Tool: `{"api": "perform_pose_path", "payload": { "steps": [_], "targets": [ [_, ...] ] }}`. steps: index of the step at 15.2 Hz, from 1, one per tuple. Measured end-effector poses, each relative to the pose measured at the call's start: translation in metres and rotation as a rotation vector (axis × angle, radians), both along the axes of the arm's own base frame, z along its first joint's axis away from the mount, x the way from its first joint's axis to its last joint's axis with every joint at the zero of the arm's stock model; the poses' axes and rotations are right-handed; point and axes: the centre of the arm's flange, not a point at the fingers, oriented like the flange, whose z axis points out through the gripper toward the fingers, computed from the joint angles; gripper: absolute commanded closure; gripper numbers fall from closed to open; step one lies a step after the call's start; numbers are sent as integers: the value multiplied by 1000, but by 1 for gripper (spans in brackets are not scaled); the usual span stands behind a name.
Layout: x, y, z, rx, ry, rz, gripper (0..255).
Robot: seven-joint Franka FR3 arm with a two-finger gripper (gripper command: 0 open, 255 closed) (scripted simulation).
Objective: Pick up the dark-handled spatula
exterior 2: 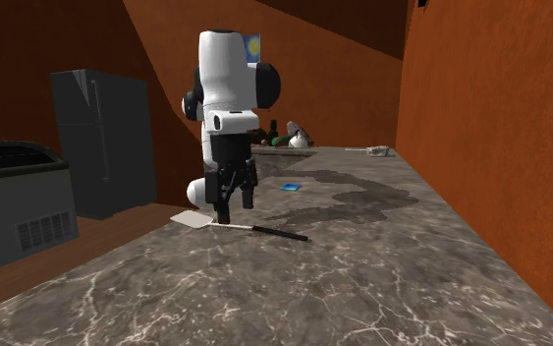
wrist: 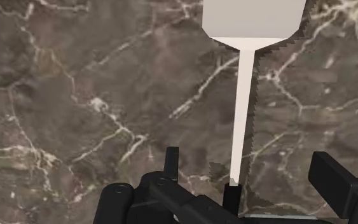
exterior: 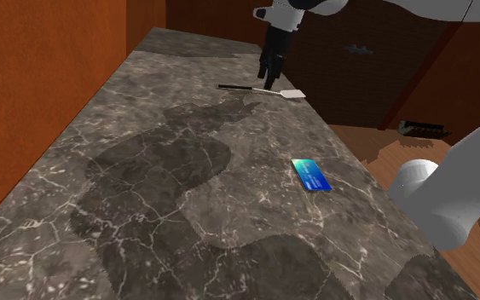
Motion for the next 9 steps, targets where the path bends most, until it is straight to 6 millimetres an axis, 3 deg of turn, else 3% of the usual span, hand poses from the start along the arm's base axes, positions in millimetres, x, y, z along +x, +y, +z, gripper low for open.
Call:
{"api": "perform_pose_path", "payload": {
  "steps": [2, 3, 9],
  "targets": [
    [0, 0, -8, 0, 0, 1, 0],
    [0, 0, -10, 0, 0, 1, 255],
    [-1, 0, -13, 0, -1, 1, 255]
  ]
}}
